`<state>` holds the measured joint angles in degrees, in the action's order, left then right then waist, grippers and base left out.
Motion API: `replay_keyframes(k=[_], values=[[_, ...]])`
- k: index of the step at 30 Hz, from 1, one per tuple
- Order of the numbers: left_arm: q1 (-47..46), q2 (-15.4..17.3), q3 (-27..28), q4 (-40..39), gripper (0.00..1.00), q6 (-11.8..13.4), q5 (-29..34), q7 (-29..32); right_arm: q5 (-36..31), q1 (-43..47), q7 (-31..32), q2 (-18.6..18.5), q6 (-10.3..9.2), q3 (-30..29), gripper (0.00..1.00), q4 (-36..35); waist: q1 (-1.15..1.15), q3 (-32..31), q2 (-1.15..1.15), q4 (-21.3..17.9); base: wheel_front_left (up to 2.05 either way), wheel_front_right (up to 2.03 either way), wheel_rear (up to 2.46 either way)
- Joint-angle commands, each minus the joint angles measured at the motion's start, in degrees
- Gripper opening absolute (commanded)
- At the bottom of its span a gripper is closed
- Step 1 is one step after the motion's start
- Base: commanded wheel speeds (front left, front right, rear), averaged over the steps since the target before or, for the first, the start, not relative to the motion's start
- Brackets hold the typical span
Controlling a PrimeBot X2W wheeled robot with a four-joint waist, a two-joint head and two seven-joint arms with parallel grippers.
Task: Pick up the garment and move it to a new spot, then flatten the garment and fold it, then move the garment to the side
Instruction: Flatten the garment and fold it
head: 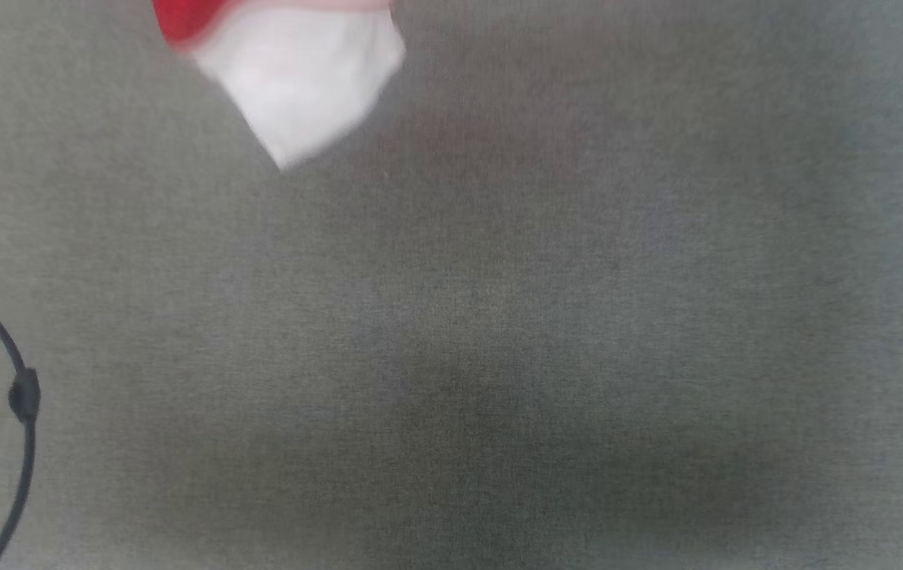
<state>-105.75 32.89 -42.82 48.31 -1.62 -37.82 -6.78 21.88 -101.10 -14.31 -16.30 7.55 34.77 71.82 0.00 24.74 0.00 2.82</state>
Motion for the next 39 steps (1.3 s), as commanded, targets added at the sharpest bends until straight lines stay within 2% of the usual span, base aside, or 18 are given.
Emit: replay_keyframes(k=[1,5,9,13,15,18,24,29,31,33,35,39], values=[[-3.00,-0.32,0.36,1.04,0.00,0.95,1.91,-4.22,-3.02,-1.78,-0.82,-0.42,-0.13,-2.29,0.00,0.36,0.00,4.48,0.00,0.07,0.00,0.00,0.00],[-5.37,-1.19,1.44,0.99,0.00,1.81,3.09,-7.62,-8.21,-2.39,-0.87,-2.23,-0.13,-7.82,0.00,-4.67,0.00,6.47,0.00,0.84,0.00,0.00,0.00],[-4.64,-1.50,3.72,-2.30,0.00,1.47,4.98,-8.42,-16.26,3.66,-0.83,-1.58,-0.12,-14.13,0.00,-9.06,0.00,7.19,0.00,1.82,0.00,0.00,0.00],[2.54,-2.53,4.60,-3.78,0.00,-1.94,3.88,-8.38,-20.95,9.68,-0.86,-0.22,-0.13,-17.34,0.00,-8.72,0.00,5.68,0.00,2.57,0.00,0.00,0.00],[5.37,-3.17,3.39,-2.45,0.00,-3.57,3.31,-7.87,-22.24,13.11,-0.85,0.88,-0.12,-16.92,0.00,-6.70,0.00,4.28,0.00,2.94,0.00,0.00,0.00],[10.90,-3.85,1.48,-0.93,0.00,-5.24,-0.36,-3.63,-22.09,16.91,-0.48,2.48,-0.12,-15.14,0.00,-4.22,0.00,2.10,0.00,3.23,0.00,0.00,0.00],[22.21,-2.75,-3.13,-4.65,0.00,-5.83,-7.80,6.03,-16.04,24.78,2.28,4.05,-0.12,-10.74,0.00,-1.11,0.00,-2.31,0.00,3.88,0.00,0.00,0.00],[32.07,1.31,-5.57,-10.85,0.00,-5.81,-14.42,15.29,-6.98,32.68,7.71,5.00,-0.12,-4.27,0.00,-3.33,0.00,-6.06,0.00,4.16,0.00,0.00,0.00],[36.58,2.92,-6.19,-14.00,0.00,-5.70,-16.50,18.25,-2.83,36.22,10.62,3.59,-0.13,-1.16,0.00,-6.48,0.00,-7.39,0.00,4.10,0.00,0.00,0.00],[41.18,4.78,-6.56,-17.60,0.00,-4.43,-18.64,20.83,1.99,40.46,13.91,1.66,-0.12,2.80,0.00,-10.96,0.00,-8.69,0.00,3.96,0.00,0.00,0.00],[45.70,7.01,-7.14,-22.01,0.00,-2.74,-20.41,23.20,6.66,43.87,16.95,-1.52,-0.12,6.20,0.00,-16.37,0.00,-9.80,0.00,3.87,0.00,0.00,0.00],[55.44,11.18,-7.64,-31.56,0.00,2.38,-24.06,25.90,15.16,51.21,22.10,-8.86,-0.12,11.18,0.00,-27.64,0.00,-11.31,0.00,3.75,0.00,0.00,0.00]])
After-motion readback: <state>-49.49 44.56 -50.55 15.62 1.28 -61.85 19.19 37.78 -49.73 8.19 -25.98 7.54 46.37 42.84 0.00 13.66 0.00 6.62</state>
